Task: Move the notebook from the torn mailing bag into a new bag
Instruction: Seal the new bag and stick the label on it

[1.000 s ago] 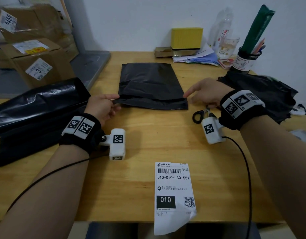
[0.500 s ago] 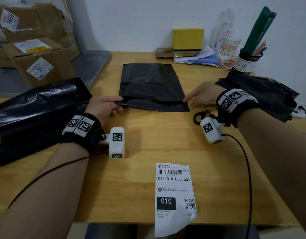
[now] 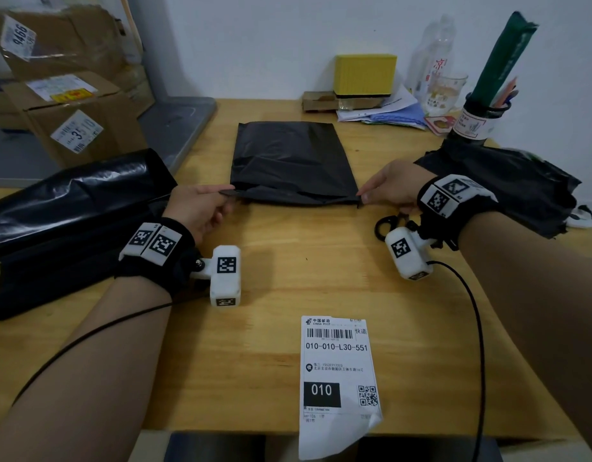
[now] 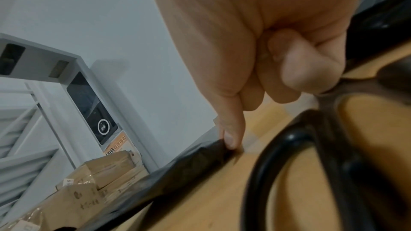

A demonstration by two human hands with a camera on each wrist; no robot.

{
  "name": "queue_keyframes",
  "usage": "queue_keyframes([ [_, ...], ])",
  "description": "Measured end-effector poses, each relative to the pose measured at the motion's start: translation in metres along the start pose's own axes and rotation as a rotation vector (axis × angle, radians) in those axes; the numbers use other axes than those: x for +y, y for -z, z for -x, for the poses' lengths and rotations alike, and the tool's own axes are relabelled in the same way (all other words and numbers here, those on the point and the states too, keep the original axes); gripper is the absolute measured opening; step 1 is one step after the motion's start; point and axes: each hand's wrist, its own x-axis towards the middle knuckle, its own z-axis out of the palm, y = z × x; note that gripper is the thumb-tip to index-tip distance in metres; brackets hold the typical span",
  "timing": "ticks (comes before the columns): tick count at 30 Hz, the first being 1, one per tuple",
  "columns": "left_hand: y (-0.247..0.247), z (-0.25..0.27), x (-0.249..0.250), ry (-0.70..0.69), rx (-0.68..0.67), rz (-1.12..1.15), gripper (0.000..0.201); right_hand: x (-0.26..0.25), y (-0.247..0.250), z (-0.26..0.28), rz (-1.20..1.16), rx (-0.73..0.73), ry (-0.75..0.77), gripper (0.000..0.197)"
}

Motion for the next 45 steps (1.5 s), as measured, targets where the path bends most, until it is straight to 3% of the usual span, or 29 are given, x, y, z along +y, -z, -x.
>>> queue_keyframes([
  [6, 0.008, -0.003, 0.002, -0.113, 0.002, -0.228, 0.01, 0.004, 0.003, -0.002, -0.014, 0.007, -0.012, 0.01],
  [15, 0.01, 0.005, 0.011, -0.264, -0.042, -0.273, 0.008, 0.002, 0.011, -0.008, -0.043, -0.054, -0.131, 0.024],
  [20, 0.01, 0.005, 0.01, -0.208, -0.091, -0.399, 0.027, -0.004, 0.013, -0.004, -0.047, -0.125, -0.206, 0.021],
  [24, 0.012, 0.007, 0.011, -0.081, -0.161, -0.52, 0.022, -0.01, 0.015, 0.006, -0.053, -0.173, -0.256, 0.028],
  [27, 0.014, 0.005, 0.01, -0.012, -0.145, -0.489, 0.018, -0.013, 0.015, 0.011, -0.076, -0.199, -0.281, 0.035],
  [39, 0.009, 0.001, 0.007, 0.053, -0.054, -0.475, 0.017, -0.019, 0.005, 0.012, 0.011, -0.253, -0.304, 0.043],
  [45, 0.009, -0.002, 0.006, 0.028, -0.049, -0.477, 0.047, -0.015, 0.005, 0.01, 0.041, -0.226, -0.282, 0.042],
])
